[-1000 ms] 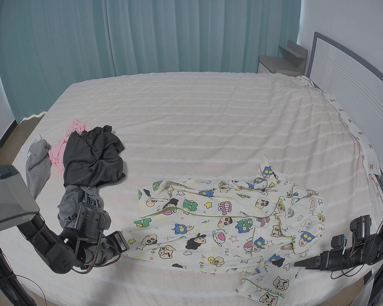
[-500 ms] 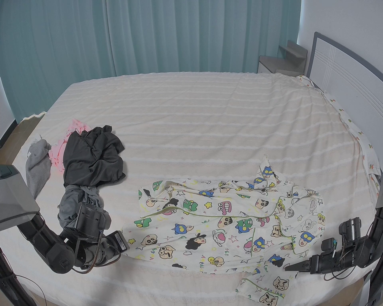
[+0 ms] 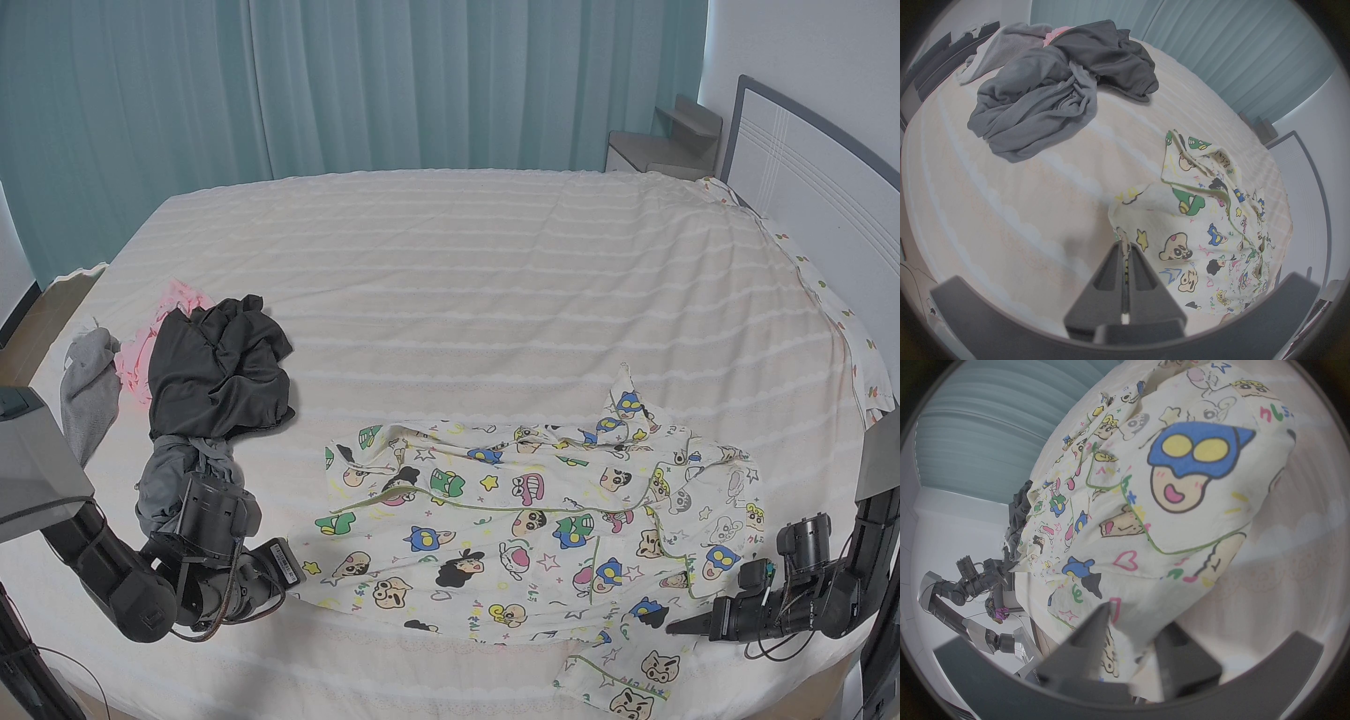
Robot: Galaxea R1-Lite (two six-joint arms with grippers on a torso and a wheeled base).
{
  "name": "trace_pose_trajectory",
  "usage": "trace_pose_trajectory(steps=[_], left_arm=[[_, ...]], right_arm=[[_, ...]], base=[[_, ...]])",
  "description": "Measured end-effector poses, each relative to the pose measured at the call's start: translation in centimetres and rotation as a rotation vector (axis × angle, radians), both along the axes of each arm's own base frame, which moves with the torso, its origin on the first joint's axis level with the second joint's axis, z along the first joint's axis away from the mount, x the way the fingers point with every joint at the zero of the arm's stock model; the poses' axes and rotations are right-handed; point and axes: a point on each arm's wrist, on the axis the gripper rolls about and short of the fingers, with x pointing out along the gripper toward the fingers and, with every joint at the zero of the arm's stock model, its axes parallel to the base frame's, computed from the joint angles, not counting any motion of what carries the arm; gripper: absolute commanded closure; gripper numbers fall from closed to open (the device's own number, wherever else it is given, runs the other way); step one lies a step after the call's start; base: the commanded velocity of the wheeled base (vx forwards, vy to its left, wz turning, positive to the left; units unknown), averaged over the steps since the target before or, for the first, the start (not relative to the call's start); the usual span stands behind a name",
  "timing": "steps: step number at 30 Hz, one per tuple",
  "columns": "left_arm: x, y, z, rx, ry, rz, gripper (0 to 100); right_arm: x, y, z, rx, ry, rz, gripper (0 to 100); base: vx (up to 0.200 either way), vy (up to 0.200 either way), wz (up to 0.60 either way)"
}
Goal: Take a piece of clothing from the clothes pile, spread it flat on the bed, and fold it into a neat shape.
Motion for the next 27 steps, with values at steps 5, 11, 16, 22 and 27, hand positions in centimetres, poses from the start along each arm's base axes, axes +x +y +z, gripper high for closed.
trace_pose_trajectory(steps=[5,11,16,22,27], left_arm=[[0.0,0.0,0.0,-0.002,-0.008,0.002,100],[-0.3,0.1,-0.2,0.003,0.002,0.000,100],[-0.7,0.1,-0.4,0.011,0.016,-0.008,100],[-2.0,-0.4,-0.8,0.026,0.047,-0.048,100],[-3.2,-0.7,-1.1,0.039,0.070,-0.084,100]], right_arm=[[-0.1,0.1,-0.2,-0.003,0.021,0.003,100],[-0.5,-0.1,0.0,-0.004,0.042,-0.004,100],[-1.4,-0.5,0.6,-0.009,0.088,-0.010,100],[-2.7,-1.5,1.5,-0.038,0.084,0.025,100],[-3.5,-2.8,1.9,-0.077,0.054,0.049,100]], base=[[0.000,0.000,0.00],[0.000,0.000,0.00],[0.000,0.000,0.00],[0.000,0.000,0.00],[0.000,0.000,0.00]])
